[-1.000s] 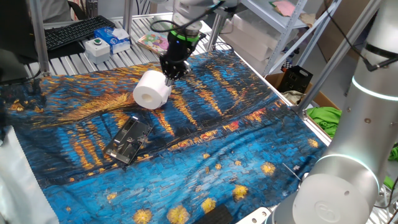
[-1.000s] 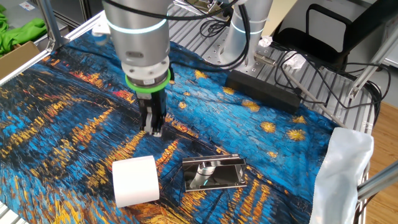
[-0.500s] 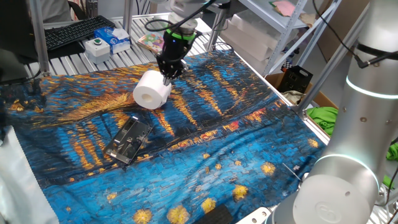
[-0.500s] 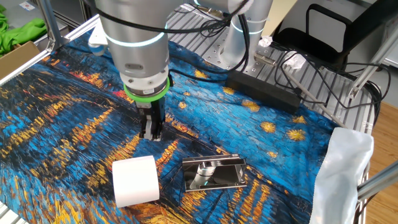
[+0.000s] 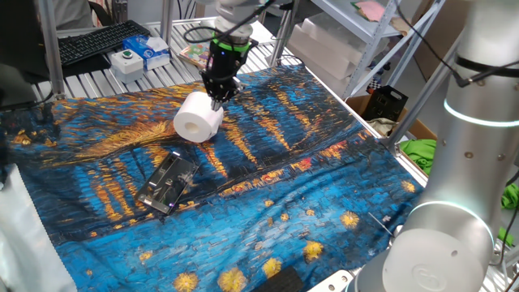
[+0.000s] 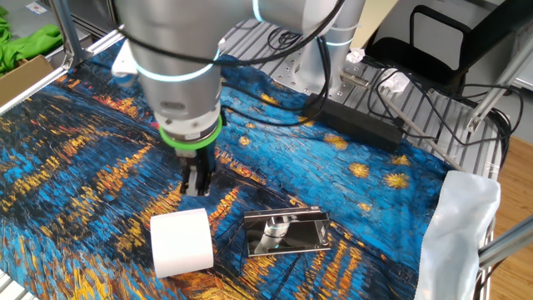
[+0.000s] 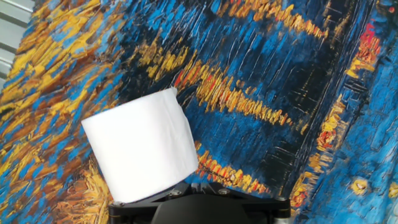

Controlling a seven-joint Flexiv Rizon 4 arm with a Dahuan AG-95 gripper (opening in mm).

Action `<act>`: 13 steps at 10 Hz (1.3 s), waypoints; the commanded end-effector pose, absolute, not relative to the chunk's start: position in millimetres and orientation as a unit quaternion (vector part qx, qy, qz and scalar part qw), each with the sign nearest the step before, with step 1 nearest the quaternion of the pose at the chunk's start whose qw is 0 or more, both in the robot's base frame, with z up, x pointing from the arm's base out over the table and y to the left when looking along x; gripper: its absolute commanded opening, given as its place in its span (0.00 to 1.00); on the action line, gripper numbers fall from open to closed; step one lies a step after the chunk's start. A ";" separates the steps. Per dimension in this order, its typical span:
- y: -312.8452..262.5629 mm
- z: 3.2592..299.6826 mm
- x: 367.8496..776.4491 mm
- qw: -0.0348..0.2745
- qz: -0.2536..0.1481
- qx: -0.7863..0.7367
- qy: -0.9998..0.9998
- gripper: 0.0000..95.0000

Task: Put the toilet paper on its holder

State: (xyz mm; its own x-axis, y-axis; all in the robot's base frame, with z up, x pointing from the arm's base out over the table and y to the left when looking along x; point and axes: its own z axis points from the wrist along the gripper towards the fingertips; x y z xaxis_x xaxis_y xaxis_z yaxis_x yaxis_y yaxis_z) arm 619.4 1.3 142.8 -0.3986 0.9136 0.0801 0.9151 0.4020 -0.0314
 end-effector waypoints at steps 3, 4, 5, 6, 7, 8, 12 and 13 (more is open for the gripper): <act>-2.0 138.6 626.1 0.042 -0.007 -0.550 -0.834 0.00; -2.5 137.5 628.2 0.042 -0.007 -0.549 -0.835 0.00; -2.8 136.8 630.5 0.042 -0.006 -0.549 -0.835 0.00; -2.1 136.5 631.4 0.042 -0.006 -0.548 -0.835 0.00; -1.6 135.3 631.3 0.041 -0.004 -0.547 -0.836 0.00; -1.0 134.5 631.2 0.042 -0.005 -0.547 -0.836 0.00; -0.9 134.3 631.2 0.042 -0.009 -0.547 -0.836 0.00; -0.9 134.3 631.2 0.042 -0.012 -0.547 -0.836 0.00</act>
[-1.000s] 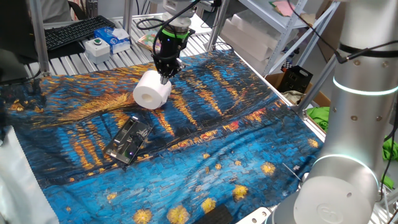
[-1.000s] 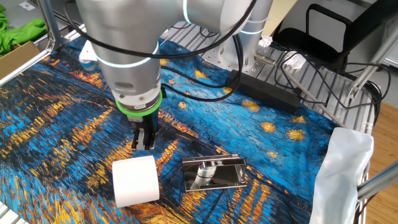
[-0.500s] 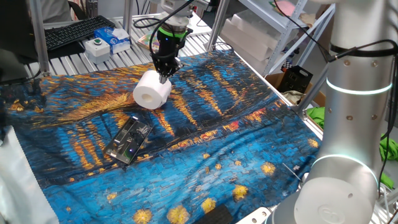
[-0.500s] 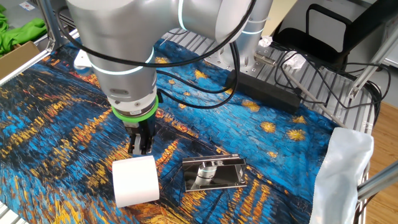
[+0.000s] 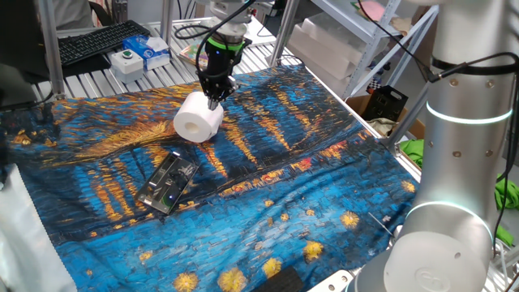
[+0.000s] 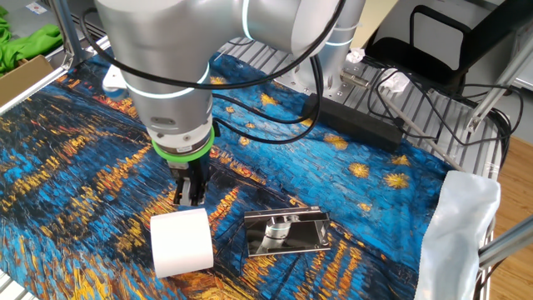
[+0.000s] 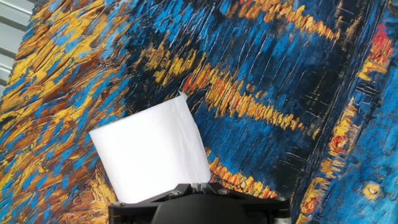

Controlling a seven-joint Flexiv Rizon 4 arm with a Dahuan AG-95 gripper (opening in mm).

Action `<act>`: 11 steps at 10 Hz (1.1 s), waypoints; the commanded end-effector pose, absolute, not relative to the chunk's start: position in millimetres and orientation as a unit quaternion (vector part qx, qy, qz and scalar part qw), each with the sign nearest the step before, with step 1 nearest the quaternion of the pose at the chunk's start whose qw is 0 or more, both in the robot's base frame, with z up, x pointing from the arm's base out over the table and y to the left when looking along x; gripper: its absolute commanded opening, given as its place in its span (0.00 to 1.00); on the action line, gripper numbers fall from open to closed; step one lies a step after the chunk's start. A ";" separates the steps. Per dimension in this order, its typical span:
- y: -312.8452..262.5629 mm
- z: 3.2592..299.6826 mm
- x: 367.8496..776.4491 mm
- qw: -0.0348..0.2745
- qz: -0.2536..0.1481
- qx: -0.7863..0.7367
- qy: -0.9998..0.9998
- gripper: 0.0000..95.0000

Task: Put the toilet paper on its holder

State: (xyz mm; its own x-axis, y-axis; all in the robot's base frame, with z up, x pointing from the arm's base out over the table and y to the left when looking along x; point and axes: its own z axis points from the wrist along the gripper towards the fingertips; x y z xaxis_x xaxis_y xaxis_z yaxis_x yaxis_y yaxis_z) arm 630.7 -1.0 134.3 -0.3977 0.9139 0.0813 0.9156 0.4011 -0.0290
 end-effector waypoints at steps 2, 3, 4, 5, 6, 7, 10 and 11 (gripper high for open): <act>-0.9 134.3 631.2 0.041 -0.018 -0.541 -0.840 0.00; -0.9 134.3 631.2 0.038 -0.017 -0.532 -0.846 0.00; -0.9 134.3 631.2 0.038 -0.017 -0.522 -0.852 0.00; -0.9 134.3 631.2 0.039 -0.017 -0.521 -0.853 0.00; -0.9 134.3 631.2 0.039 -0.016 -0.517 -0.855 0.00; -0.9 134.3 631.2 0.040 -0.016 -0.516 -0.856 0.00; -0.9 134.3 631.2 0.048 -0.016 -0.509 -0.859 0.00; -0.9 134.3 631.2 0.049 -0.019 -0.507 -0.860 0.00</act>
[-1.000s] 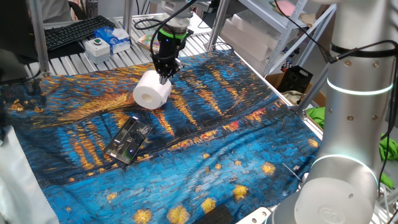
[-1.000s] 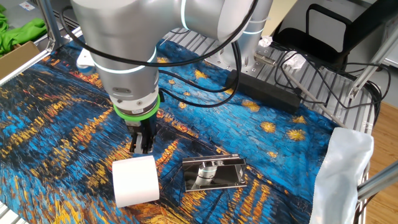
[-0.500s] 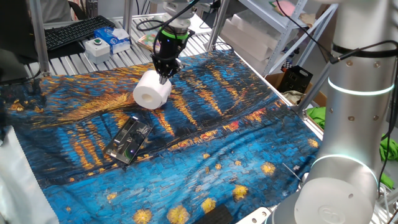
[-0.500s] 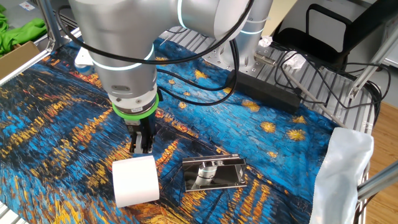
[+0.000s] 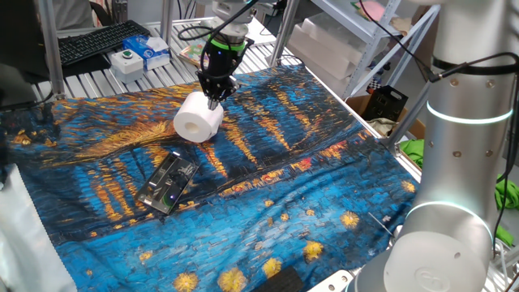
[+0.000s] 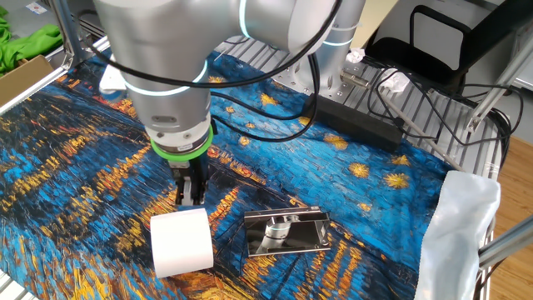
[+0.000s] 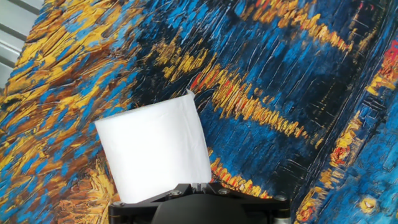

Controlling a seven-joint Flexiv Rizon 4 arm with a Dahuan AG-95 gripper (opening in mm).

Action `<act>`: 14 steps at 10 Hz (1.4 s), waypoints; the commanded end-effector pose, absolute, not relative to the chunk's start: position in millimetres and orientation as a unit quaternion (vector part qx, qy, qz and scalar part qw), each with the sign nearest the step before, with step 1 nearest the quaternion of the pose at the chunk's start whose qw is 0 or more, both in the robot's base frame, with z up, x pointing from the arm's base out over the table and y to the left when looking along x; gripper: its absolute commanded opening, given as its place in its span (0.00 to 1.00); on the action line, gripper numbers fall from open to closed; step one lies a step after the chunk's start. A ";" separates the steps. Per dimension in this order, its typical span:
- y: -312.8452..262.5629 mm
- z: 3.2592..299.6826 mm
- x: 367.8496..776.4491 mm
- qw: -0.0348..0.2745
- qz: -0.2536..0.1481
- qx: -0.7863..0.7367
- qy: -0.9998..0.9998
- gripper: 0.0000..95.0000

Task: Put the toilet paper on its holder

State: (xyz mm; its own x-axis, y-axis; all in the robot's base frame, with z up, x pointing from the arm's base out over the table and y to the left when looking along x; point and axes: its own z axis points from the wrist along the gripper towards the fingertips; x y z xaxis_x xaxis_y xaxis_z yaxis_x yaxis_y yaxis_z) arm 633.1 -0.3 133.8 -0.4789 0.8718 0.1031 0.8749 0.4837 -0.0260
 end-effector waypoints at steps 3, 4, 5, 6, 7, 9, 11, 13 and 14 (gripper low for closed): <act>-0.9 134.3 631.2 0.044 -0.021 -0.498 -0.866 0.00; -0.9 134.3 631.2 0.043 -0.022 -0.497 -0.866 0.00; -0.9 134.3 631.2 0.039 -0.021 -0.503 -0.863 0.00; -0.9 134.3 631.2 0.040 -0.024 -0.501 -0.864 0.00; -0.9 134.3 631.2 0.042 -0.027 -0.505 -0.862 0.00; -0.9 134.3 631.2 0.050 -0.036 -0.527 -0.848 0.00; -0.9 134.3 631.2 0.052 -0.039 -0.537 -0.841 0.00; -0.8 134.2 631.3 0.053 -0.039 -0.531 -0.845 0.00; -0.8 134.2 631.4 0.054 -0.038 -0.515 -0.855 0.00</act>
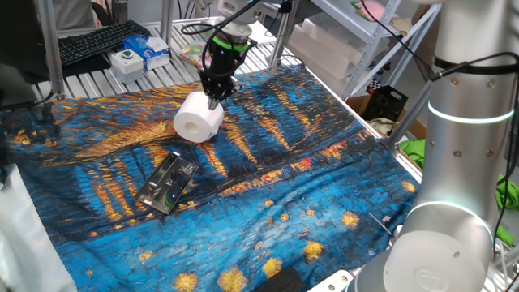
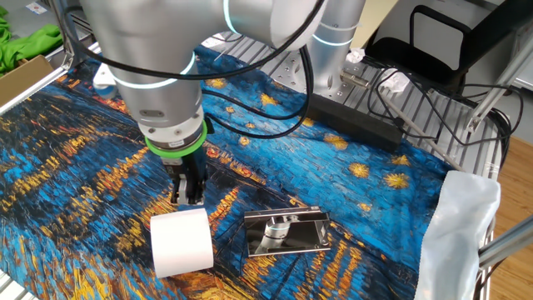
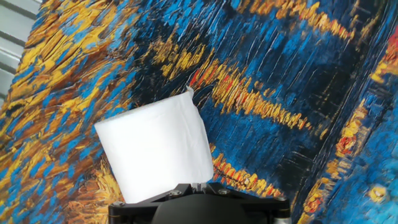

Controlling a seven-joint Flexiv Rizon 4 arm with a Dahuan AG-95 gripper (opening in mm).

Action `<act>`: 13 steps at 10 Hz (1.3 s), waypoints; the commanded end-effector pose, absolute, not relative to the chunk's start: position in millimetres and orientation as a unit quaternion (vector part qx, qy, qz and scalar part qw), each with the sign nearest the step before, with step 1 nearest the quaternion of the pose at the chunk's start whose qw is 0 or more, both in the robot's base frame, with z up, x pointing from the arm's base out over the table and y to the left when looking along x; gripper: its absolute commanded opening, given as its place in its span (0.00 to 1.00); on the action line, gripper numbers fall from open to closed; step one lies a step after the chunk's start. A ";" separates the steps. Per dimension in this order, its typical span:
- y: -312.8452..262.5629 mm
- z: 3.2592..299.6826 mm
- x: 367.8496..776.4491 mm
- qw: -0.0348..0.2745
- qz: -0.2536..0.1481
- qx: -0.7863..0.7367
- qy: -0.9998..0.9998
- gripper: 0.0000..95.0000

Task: Put the toilet paper on its holder

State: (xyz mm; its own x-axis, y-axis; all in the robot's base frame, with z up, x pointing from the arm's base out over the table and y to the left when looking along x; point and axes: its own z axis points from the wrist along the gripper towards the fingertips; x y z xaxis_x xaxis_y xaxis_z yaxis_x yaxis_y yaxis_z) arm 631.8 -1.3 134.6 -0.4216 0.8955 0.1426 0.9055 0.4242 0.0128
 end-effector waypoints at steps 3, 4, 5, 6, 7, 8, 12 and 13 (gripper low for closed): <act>-0.6 134.1 632.0 0.049 -0.034 -0.500 -0.864 0.00; -0.3 133.6 632.3 0.049 -0.034 -0.502 -0.863 0.20; 0.2 133.1 633.6 0.049 -0.033 -0.500 -0.864 0.20; 0.5 132.9 634.5 0.050 -0.033 -0.504 -0.862 0.20; 0.5 132.9 634.8 0.049 -0.032 -0.504 -0.862 0.20; 0.6 133.1 635.7 0.050 -0.032 -0.507 -0.860 0.40; 2.0 134.9 647.1 0.044 -0.026 -0.494 -0.868 0.60; 3.4 133.1 652.3 0.044 -0.026 -0.495 -0.867 0.60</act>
